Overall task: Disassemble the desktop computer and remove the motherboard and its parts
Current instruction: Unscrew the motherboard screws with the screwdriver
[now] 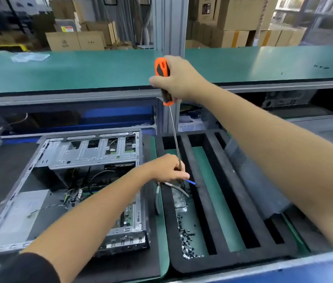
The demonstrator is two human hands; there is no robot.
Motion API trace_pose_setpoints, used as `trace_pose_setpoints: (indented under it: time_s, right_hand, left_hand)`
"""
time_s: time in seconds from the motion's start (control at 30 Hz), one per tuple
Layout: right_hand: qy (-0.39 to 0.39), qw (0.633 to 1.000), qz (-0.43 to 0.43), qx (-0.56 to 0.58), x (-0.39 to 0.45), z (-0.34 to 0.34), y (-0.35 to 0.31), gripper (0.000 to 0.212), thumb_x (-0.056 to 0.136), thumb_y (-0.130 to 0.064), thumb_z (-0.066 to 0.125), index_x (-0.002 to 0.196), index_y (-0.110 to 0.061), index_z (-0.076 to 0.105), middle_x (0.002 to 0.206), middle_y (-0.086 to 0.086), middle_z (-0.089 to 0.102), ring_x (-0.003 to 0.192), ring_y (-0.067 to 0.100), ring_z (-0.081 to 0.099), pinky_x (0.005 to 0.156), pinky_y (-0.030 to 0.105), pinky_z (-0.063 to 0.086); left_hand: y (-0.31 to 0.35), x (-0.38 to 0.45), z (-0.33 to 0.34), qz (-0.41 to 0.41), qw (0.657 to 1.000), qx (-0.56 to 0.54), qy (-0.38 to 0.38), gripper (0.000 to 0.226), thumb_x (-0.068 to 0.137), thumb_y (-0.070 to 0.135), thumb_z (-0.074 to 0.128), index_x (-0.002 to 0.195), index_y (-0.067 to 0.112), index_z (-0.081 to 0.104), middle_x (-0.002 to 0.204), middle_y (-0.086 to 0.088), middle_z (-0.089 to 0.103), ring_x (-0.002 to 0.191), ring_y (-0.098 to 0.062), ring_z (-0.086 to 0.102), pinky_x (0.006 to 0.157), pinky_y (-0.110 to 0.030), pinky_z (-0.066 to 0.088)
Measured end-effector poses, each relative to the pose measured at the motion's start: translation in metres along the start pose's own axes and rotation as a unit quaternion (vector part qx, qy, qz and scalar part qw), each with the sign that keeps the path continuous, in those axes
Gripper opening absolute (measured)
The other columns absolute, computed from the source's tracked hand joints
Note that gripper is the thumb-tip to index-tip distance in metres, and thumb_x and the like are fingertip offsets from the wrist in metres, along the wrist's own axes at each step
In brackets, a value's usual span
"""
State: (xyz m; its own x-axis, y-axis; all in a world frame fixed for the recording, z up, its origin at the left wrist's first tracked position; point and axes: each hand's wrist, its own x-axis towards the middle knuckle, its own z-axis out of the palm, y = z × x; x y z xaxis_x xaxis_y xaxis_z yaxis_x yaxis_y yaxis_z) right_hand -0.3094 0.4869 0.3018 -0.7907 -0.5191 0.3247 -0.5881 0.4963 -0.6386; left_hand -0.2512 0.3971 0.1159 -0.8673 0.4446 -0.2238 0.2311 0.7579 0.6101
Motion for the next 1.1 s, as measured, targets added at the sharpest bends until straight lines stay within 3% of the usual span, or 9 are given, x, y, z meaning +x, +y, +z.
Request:
trace_pose_setpoints:
  time_s: [0.17, 0.23, 0.4, 0.47, 0.63, 0.77, 0.83, 0.97, 1.1]
  right_hand:
    - [0.031, 0.996, -0.075, 0.037, 0.038, 0.019, -0.074, 0.023, 0.093, -0.023, 0.059, 0.089, -0.012, 0.04, 0.071, 0.001, 0.051, 0.056, 0.015, 0.061, 0.048, 0.018, 0.047]
    - [0.036, 0.994, -0.093, 0.036, 0.051, 0.041, -0.097, 0.023, 0.093, -0.025, 0.059, 0.094, -0.011, 0.041, 0.074, 0.003, 0.051, 0.062, 0.018, 0.061, 0.051, 0.02, 0.049]
    - [-0.004, 0.997, -0.071, 0.043, 0.071, 0.108, -0.124, 0.026, 0.091, -0.023, 0.062, 0.086, -0.012, 0.039, 0.073, 0.006, 0.053, 0.062, 0.023, 0.062, 0.052, 0.03, 0.052]
    - [-0.016, 0.998, -0.061, 0.027, 0.074, 0.129, -0.125, 0.029, 0.088, -0.022, 0.064, 0.079, -0.015, 0.038, 0.071, 0.006, 0.051, 0.061, 0.021, 0.058, 0.058, 0.035, 0.051]
    - [-0.04, 0.998, -0.037, 0.011, 0.076, 0.154, -0.111, 0.026, 0.078, -0.013, 0.068, 0.069, -0.009, 0.044, 0.06, 0.007, 0.047, 0.045, 0.015, 0.052, 0.045, 0.029, 0.048]
    - [-0.085, 0.996, -0.011, -0.015, 0.075, 0.156, -0.099, 0.033, 0.071, -0.012, 0.069, 0.058, -0.014, 0.039, 0.052, 0.004, 0.044, 0.041, 0.015, 0.054, 0.039, 0.023, 0.041]
    - [-0.11, 0.994, 0.005, -0.025, 0.072, 0.158, -0.09, 0.028, 0.07, -0.011, 0.068, 0.061, -0.011, 0.042, 0.05, 0.004, 0.044, 0.038, 0.017, 0.053, 0.036, 0.021, 0.038]
    - [-0.141, 0.989, 0.017, -0.049, 0.065, 0.158, -0.074, 0.03, 0.069, -0.016, 0.071, 0.064, -0.013, 0.042, 0.053, -0.002, 0.045, 0.039, 0.011, 0.05, 0.036, 0.018, 0.037]
    - [-0.149, 0.987, 0.013, -0.053, 0.06, 0.158, -0.06, 0.036, 0.068, -0.023, 0.073, 0.062, -0.018, 0.038, 0.055, -0.003, 0.041, 0.039, 0.007, 0.043, 0.036, 0.014, 0.032]
  left_hand:
    - [-0.033, -0.057, -0.056, 0.022, 0.992, 0.023, 0.122, 0.035, 0.092, 0.028, 0.061, 0.06, 0.013, 0.062, 0.058, 0.004, 0.059, 0.06, -0.017, 0.055, 0.067, -0.033, 0.045]
    - [-0.057, -0.08, -0.073, 0.006, 0.991, 0.031, 0.134, 0.039, 0.093, 0.03, 0.061, 0.058, 0.012, 0.059, 0.06, -0.009, 0.06, 0.06, -0.025, 0.055, 0.066, -0.038, 0.046]
    - [-0.124, -0.122, -0.084, -0.051, 0.994, 0.021, 0.093, 0.045, 0.093, 0.038, 0.061, 0.074, -0.002, 0.066, 0.07, -0.025, 0.063, 0.054, -0.029, 0.053, 0.058, -0.037, 0.045]
    - [-0.146, -0.128, -0.083, -0.071, 0.994, 0.028, 0.075, 0.045, 0.093, 0.039, 0.059, 0.075, -0.001, 0.067, 0.072, -0.019, 0.068, 0.062, -0.028, 0.063, 0.063, -0.036, 0.05]
    - [-0.173, -0.125, -0.073, -0.085, 0.995, -0.007, 0.045, 0.031, 0.094, 0.033, 0.061, 0.075, 0.009, 0.067, 0.069, -0.002, 0.07, 0.056, -0.008, 0.068, 0.052, -0.018, 0.051]
    - [-0.172, -0.115, -0.065, -0.053, 0.997, 0.049, 0.031, 0.044, 0.092, 0.037, 0.061, 0.06, 0.007, 0.055, 0.056, -0.007, 0.054, 0.045, -0.02, 0.048, 0.048, -0.032, 0.039]
    - [-0.172, -0.11, -0.055, -0.04, 0.995, 0.087, -0.029, 0.039, 0.091, 0.038, 0.06, 0.066, 0.01, 0.049, 0.062, -0.007, 0.044, 0.052, -0.021, 0.038, 0.052, -0.032, 0.032]
    - [-0.179, -0.099, -0.037, -0.074, 0.988, 0.109, -0.079, 0.034, 0.09, 0.036, 0.063, 0.108, 0.008, 0.065, 0.103, -0.007, 0.066, 0.091, -0.026, 0.061, 0.083, -0.04, 0.052]
    - [-0.185, -0.089, -0.024, -0.091, 0.983, 0.124, -0.098, 0.042, 0.088, 0.034, 0.067, 0.122, 0.009, 0.061, 0.107, -0.006, 0.065, 0.089, -0.022, 0.059, 0.076, -0.03, 0.046]
